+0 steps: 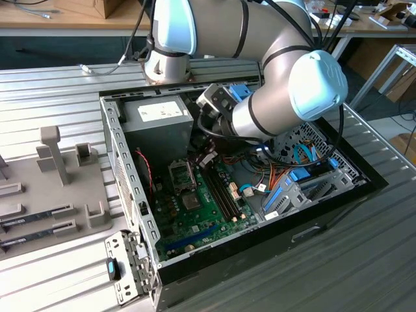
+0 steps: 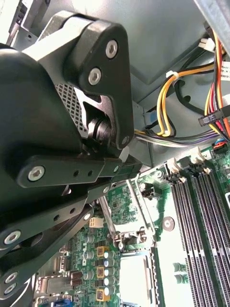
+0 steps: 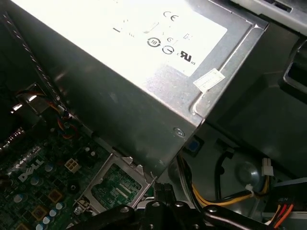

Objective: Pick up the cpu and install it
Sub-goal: 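Close the cpu cover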

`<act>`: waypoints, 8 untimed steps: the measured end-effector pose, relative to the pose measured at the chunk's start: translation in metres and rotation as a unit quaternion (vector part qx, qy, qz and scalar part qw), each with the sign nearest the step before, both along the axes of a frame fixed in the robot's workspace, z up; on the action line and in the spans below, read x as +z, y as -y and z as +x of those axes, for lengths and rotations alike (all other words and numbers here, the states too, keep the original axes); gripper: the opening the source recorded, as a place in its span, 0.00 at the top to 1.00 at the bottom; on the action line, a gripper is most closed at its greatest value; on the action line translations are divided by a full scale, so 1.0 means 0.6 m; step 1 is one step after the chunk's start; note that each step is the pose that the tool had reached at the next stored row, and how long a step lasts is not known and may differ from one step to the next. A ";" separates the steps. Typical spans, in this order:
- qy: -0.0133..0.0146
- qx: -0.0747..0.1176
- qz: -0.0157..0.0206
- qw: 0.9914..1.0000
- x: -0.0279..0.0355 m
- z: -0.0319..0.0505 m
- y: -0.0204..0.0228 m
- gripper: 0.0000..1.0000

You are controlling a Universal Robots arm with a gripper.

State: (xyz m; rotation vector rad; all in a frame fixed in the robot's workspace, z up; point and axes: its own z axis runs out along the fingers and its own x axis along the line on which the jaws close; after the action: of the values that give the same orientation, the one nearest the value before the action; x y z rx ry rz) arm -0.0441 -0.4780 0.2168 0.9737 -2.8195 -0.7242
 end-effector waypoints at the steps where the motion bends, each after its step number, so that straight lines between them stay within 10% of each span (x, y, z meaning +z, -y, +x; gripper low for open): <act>1: -0.001 0.000 0.000 1.000 -0.001 0.001 0.0000 0.89; 8: -0.012 0.000 0.000 1.000 -0.017 0.015 -0.0003 0.89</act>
State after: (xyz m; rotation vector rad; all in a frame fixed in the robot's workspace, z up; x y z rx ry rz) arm -0.0353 -0.4778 0.2066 0.9583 -2.7994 -0.7311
